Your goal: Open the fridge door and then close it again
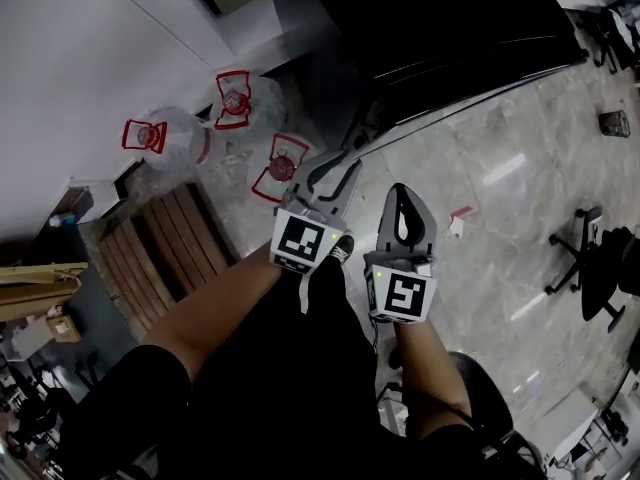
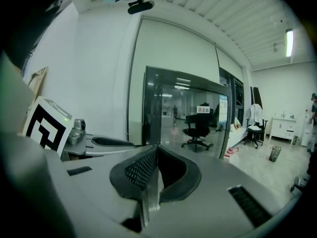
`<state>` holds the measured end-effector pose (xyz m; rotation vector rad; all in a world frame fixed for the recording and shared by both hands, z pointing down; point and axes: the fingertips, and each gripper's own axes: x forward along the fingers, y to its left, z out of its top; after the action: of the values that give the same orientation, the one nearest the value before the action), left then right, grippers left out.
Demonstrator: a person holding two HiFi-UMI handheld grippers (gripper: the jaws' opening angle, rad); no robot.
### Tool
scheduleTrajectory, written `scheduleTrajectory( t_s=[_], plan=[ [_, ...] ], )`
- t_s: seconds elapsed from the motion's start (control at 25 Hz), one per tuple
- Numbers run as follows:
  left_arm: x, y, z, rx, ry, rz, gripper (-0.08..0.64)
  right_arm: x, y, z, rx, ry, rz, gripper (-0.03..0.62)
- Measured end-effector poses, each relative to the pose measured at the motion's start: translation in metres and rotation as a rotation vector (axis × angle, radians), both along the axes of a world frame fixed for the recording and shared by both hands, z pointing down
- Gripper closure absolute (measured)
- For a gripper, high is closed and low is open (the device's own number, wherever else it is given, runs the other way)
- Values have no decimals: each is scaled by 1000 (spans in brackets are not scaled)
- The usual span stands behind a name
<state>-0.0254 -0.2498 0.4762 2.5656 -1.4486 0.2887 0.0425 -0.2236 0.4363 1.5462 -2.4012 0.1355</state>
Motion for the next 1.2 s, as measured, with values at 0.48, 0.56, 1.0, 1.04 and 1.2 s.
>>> scheduleTrajectory(
  t_s=[0.48,0.56,1.0,1.04,1.2],
  plan=[
    [24,-26,5,152,46,107,456,23,11,79,-135,-28,130,577],
    [26,-27,5,168,54,109,456,23,5,81,-119,-31,138,577],
    [21,-25,9,107,59,82,517,43,5,90,-102,-49,205,577],
    [21,-24,9,95,73,71,518,48,7,91,-101,-54,219,577],
    [21,-23,10,58,125,23,518,72,20,97,-96,-66,268,577]
  ],
)
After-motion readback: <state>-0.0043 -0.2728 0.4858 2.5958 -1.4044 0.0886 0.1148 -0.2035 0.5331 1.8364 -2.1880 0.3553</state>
